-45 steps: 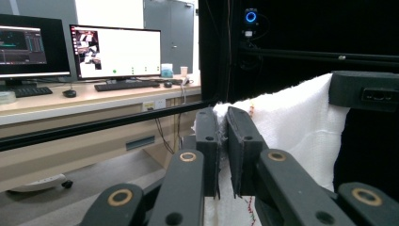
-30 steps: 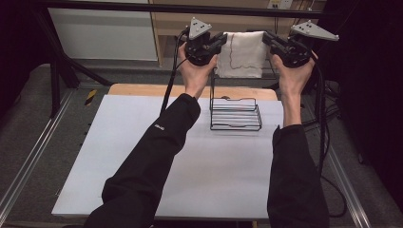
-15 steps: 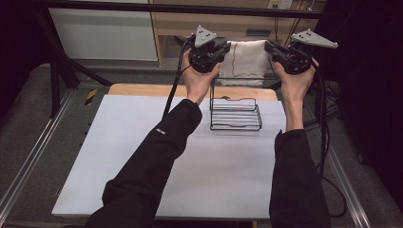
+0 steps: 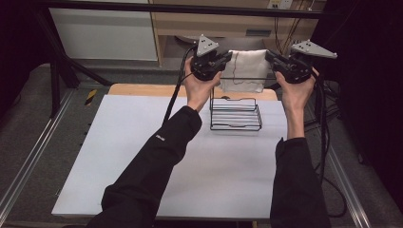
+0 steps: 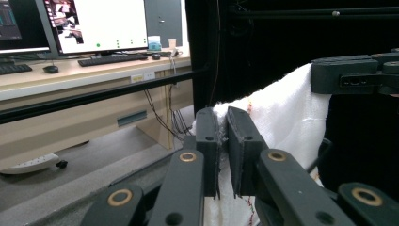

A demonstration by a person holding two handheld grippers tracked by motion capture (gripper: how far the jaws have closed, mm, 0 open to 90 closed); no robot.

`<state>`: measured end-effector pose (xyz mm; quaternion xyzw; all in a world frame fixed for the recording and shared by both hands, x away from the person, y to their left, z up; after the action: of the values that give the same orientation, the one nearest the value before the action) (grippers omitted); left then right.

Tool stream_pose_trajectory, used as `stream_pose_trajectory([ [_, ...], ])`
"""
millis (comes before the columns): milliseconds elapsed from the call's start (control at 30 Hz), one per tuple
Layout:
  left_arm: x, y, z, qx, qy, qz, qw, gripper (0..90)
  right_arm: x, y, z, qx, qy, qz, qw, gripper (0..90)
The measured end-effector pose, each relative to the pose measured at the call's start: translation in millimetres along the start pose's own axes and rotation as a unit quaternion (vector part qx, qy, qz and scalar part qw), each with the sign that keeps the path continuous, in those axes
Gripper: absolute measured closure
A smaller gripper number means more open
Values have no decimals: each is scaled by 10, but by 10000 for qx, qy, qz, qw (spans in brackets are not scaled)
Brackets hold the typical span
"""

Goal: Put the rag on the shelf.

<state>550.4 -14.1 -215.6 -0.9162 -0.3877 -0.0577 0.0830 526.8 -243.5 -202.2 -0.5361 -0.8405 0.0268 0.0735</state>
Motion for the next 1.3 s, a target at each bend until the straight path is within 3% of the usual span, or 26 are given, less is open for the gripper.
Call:
stream_pose_trajectory([
  [233,-58,-26,42,15,-49,150,9999,833,6,-47,54,70,4,0,10000,836],
  [800,-145,-174,109,183,76,407,9990,830,83,-199,158,117,-28,-91,9999,834],
  [1300,-272,-295,258,404,73,607,9973,815,154,-393,383,260,-43,-263,9993,834],
])
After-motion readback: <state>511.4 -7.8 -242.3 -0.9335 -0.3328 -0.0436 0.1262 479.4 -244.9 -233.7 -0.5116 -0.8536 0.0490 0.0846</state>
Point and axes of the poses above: each handheld gripper's, and its own axes: y roughly forward along the jaws, z roughly out of its underside, x roughly to its left, the point moved 3 cm from there along y, roughly forward along the jaws, and after that the axes turned 8 degrees about y, right-handed, at the moved point
